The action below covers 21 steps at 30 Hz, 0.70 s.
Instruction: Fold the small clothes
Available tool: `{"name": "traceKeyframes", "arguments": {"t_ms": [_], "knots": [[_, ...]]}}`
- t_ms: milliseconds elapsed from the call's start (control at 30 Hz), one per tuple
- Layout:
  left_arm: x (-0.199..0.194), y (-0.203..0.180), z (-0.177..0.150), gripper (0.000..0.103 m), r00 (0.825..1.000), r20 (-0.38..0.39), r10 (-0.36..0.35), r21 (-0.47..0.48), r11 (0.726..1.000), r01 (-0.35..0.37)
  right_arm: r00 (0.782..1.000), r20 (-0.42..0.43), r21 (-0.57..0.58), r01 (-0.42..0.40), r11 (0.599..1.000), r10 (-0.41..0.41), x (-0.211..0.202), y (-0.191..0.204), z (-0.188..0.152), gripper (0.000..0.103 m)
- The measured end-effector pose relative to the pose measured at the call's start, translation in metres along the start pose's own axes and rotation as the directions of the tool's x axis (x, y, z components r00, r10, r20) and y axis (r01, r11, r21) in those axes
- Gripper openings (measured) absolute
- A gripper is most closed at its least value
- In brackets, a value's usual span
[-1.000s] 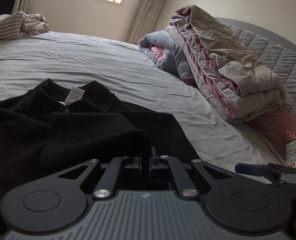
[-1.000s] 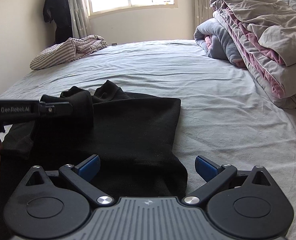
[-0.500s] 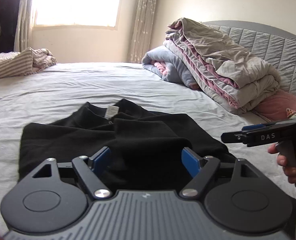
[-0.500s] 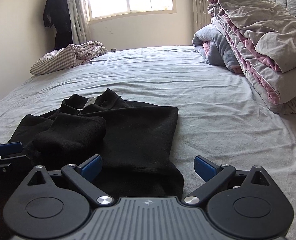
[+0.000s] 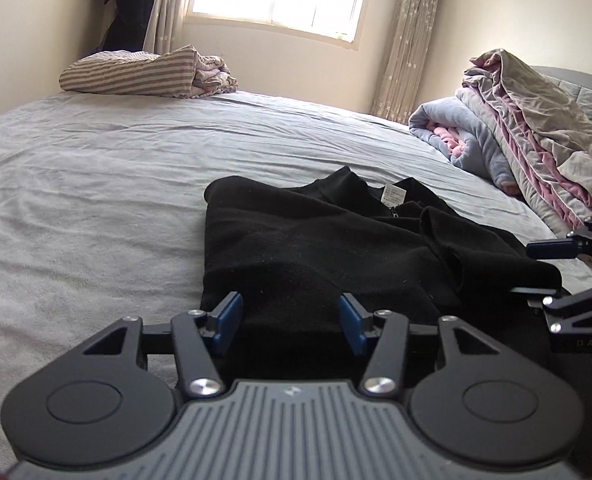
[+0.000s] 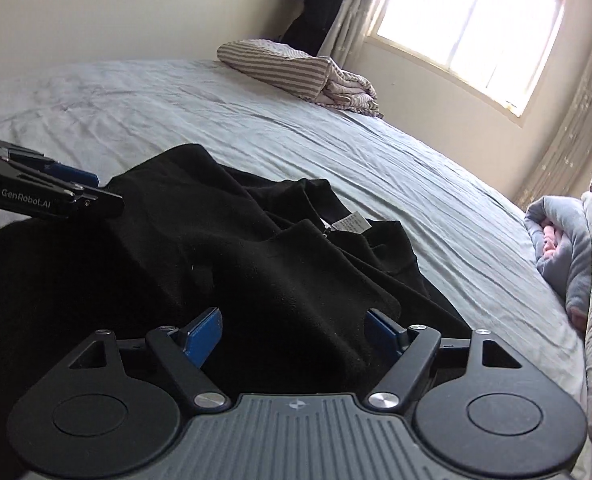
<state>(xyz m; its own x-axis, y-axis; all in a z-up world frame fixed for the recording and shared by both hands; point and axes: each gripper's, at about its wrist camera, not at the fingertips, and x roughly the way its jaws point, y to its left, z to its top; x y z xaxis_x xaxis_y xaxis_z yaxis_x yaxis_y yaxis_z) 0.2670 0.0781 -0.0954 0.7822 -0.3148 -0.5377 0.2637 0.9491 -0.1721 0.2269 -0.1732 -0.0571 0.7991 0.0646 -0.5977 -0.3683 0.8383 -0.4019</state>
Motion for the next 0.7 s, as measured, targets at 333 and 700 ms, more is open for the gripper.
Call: {"name": "traceKeyframes", "arguments": {"t_ms": [333,700], "knots": [[-0.002,0.002,0.002,0.050,1.000,-0.015,0.000,0.008,1.000,0.000,0.993,0.073,0.650,-0.121,0.750,0.097,-0.024,-0.123,-0.079,0.043],[0.001,0.019,0.022,0.050,1.000,-0.013,0.026,-0.040,0.999,-0.027,0.990,0.121,0.841,-0.143,0.522,0.075,-0.043,-0.165,-0.151,0.060]]}}
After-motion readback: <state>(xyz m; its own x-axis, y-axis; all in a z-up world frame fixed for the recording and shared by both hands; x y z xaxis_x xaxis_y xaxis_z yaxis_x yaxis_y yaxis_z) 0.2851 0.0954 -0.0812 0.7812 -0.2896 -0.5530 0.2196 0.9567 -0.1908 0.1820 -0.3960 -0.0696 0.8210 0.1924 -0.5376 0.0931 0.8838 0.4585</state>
